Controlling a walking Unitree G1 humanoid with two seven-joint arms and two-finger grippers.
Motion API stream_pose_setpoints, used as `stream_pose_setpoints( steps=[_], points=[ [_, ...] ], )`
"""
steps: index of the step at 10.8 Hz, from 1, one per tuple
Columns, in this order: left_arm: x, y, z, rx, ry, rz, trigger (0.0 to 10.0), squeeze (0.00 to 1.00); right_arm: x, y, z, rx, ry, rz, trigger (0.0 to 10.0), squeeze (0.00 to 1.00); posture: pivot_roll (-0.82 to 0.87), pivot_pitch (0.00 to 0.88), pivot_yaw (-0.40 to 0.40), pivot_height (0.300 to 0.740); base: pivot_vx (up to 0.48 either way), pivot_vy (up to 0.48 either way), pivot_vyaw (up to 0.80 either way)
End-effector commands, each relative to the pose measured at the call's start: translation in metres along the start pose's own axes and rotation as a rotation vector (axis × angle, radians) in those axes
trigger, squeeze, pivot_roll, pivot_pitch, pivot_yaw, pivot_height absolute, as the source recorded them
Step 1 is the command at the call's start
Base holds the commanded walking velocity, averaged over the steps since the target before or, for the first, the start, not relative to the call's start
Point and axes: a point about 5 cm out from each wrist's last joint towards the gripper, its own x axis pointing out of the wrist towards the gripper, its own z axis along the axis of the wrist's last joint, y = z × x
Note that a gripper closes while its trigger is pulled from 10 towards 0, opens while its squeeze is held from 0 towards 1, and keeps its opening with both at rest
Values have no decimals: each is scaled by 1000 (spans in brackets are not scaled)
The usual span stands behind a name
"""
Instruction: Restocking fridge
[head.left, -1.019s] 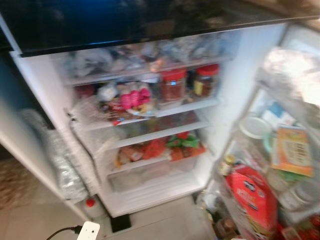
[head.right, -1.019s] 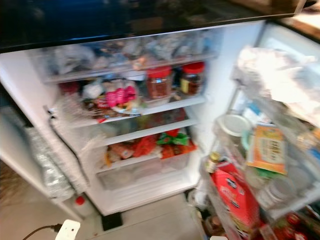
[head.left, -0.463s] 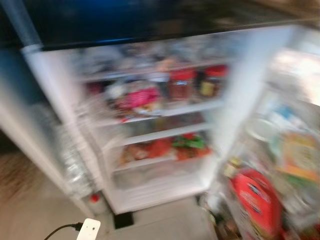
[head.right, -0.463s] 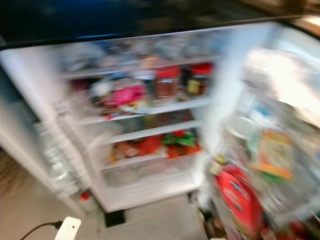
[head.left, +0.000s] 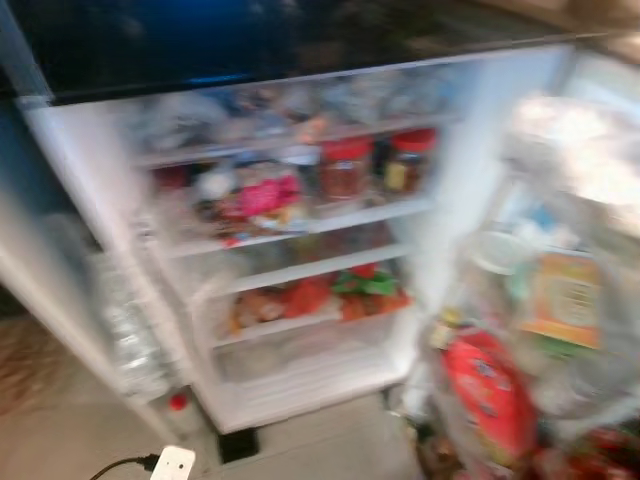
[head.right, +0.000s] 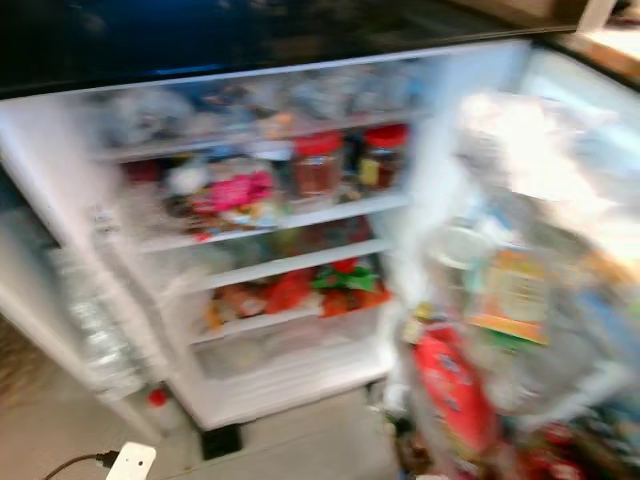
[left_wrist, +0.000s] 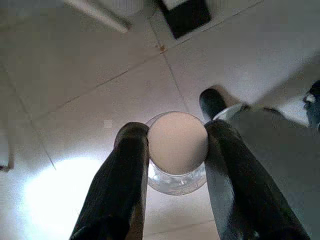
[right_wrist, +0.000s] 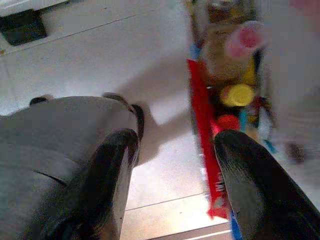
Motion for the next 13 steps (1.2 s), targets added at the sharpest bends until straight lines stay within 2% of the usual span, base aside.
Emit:
stream_pose_setpoints(
  steps=[1, 5, 13],
  points=[
    [0, 0, 0, 23, -2, 3, 10000, 0, 0, -2, 0, -9, 2, -3, 10000, 0, -157, 0, -3, 740, 0, -300, 0],
    [0, 0, 0, 22, -2, 4, 10000, 0, 0, -2, 0, -20, 3, 1, 10000, 0, -156, 0, -5, 740, 0, -301, 0],
    [0, 2, 2, -2, -34, 43, 10000, 0, 0, -1, 0, -10, 2, 4, 10000, 0, -167, 0, -1, 740, 0, 0, 0]
  ],
)
